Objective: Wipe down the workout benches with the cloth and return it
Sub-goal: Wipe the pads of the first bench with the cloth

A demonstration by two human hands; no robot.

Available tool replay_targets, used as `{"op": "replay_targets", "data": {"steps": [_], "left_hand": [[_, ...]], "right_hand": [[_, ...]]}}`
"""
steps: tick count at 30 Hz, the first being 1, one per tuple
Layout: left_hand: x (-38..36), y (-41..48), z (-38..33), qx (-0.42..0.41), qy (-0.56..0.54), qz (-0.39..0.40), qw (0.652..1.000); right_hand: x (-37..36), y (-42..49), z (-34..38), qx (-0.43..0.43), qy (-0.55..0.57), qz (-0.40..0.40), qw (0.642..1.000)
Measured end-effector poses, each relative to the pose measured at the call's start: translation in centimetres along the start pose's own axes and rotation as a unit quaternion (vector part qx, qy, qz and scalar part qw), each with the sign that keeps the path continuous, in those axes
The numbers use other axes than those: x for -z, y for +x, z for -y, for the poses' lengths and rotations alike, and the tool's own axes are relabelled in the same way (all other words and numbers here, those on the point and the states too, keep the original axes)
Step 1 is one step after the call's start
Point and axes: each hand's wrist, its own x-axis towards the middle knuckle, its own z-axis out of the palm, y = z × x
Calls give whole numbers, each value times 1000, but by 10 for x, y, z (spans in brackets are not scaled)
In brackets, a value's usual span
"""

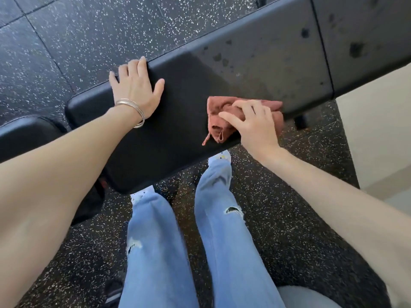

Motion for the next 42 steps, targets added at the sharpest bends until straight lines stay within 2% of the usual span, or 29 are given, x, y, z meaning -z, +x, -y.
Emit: {"op": "replay_targets", "data": {"steps": [2,3,7,11,13,16,18,24,31,33,35,40,42], "left_hand": [[2,4,-13,2,-2,2,1000],[3,5,-18,-3,-1,1,1000],[5,17,-33,1,4,7,1000],[1,20,-41,39,0,2,999],[-1,17,-41,34,5,1,999],[-3,16,-34,10,10,-3,1000],[-2,17,-30,3,6,-1,1000],[4,17,-26,-9,-18,21,1000],[9,27,-10,-57,-38,50,996],[11,28,-9,-64,-39,64,995],[15,28,-8,-65,-44,82,994],[23,24,6,-69,-47,107,991],[25,22,11,-76,-42,113,990]], "right_hand": [[9,14,-28,74,-35,-15,997],[12,24,-41,69,-42,-6,997],[17,87,-68,-78,-13,44,996],[12,101,-51,-123,9,21,992],[7,74,-40,-96,16,15,995],[-1,23,-27,8,14,-45,999],[-6,3,-19,24,7,-41,999],[-5,44,-9,-30,15,-29,999],[6,187,13,-146,-1,23,989],[5,203,16,-171,12,49,984],[8,189,19,-167,6,60,984],[17,89,-7,-70,-8,83,994],[20,64,-25,-57,-20,87,994]]}}
